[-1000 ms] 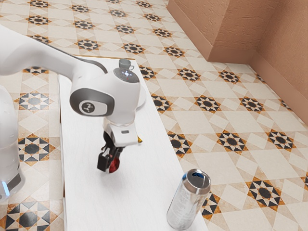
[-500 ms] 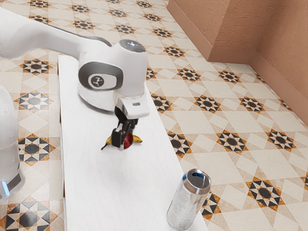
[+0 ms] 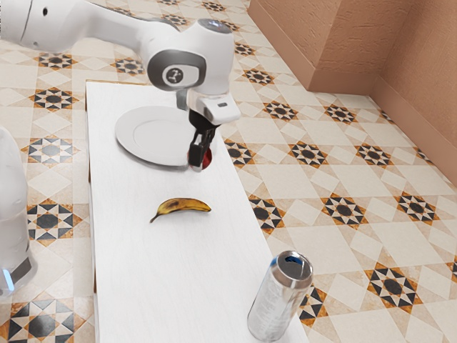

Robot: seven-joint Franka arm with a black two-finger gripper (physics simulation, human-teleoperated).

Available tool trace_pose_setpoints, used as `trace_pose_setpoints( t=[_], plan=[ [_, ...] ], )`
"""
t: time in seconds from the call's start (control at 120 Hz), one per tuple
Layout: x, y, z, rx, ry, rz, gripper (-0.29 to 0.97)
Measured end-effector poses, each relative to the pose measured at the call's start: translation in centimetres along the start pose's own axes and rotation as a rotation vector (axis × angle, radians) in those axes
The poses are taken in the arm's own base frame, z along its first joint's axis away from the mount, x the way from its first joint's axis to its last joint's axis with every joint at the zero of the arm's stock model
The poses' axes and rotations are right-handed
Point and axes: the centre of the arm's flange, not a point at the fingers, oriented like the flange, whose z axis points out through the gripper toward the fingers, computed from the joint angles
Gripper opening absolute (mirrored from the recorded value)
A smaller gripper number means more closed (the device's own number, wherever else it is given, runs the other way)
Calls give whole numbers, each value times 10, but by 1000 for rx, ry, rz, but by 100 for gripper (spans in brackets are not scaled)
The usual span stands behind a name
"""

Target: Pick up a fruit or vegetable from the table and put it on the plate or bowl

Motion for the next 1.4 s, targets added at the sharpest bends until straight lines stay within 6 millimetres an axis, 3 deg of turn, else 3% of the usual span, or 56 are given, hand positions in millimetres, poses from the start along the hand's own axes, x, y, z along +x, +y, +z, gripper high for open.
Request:
trace_pose_setpoints(
  t=[0.2,0.325,0.458,0.608,0.767,0.958,1.4],
  plan=[
    [-6,-51,-1,2,-9,-50,35],
    [-22,-76,-3,4,-21,-85,34],
    [-36,-76,-16,11,-31,-90,35],
    [-71,-76,-34,16,-27,-122,34],
    [-97,-85,-25,-16,-48,-162,34],
    [-131,-112,-19,-40,-70,-227,34],
    [-180,-150,-14,-39,-101,-307,34]
  ],
)
